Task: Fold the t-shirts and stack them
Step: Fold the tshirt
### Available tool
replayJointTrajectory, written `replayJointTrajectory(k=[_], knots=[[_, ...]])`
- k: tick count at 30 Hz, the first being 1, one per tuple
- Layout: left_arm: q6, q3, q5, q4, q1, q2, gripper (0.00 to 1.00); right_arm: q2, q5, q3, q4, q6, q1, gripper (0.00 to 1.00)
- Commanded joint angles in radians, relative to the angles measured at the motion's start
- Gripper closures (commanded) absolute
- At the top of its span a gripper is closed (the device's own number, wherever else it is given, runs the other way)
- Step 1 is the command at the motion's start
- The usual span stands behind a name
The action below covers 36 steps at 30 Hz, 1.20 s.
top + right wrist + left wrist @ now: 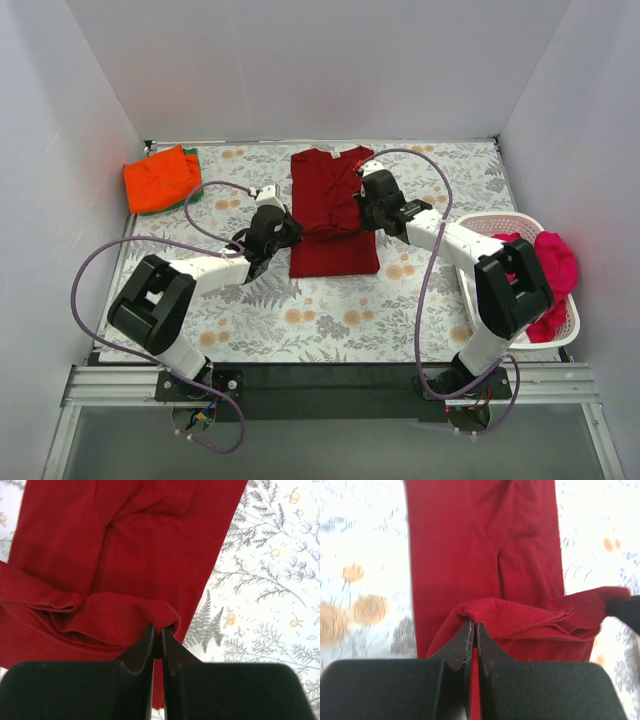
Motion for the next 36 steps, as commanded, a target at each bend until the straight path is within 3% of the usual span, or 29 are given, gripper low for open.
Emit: replayJointTrajectory(k=[1, 17, 30, 31, 32, 33, 35, 36], knots=[[0.041, 0.075, 0.044, 0.084, 0.032, 0.052, 1.0, 0.054, -0.02, 0.081, 0.036, -0.049, -0.033, 0.99], [0.049, 0.241, 0.123, 0.121, 0.144, 0.248, 1.0, 0.268, -0.054, 0.285, 0.013, -0.088, -0.111, 0.99], [0.069, 0.397, 0.084, 0.025, 0.168, 0.379, 1.0, 0.4, -0.04, 0.443, -0.064, -0.085, -0.126, 0.99], [0.061, 0.4, 0.034, -0.003, 0.17, 0.371, 0.94, 0.401, -0.039, 0.45, -0.077, -0.082, -0.128, 0.95], [0.057, 0.405, 0.011, -0.009, 0.171, 0.364, 0.74, 0.391, -0.037, 0.455, -0.082, -0.08, -0.128, 0.77], [0.055, 0.408, -0.017, -0.017, 0.171, 0.348, 0.63, 0.381, -0.039, 0.461, -0.088, -0.08, -0.128, 0.69], [0.055, 0.409, -0.072, -0.034, 0.171, 0.299, 0.45, 0.326, -0.028, 0.452, -0.093, -0.074, -0.126, 0.54], [0.055, 0.409, -0.086, -0.041, 0.171, 0.282, 0.33, 0.303, -0.024, 0.444, -0.093, -0.074, -0.128, 0.52]])
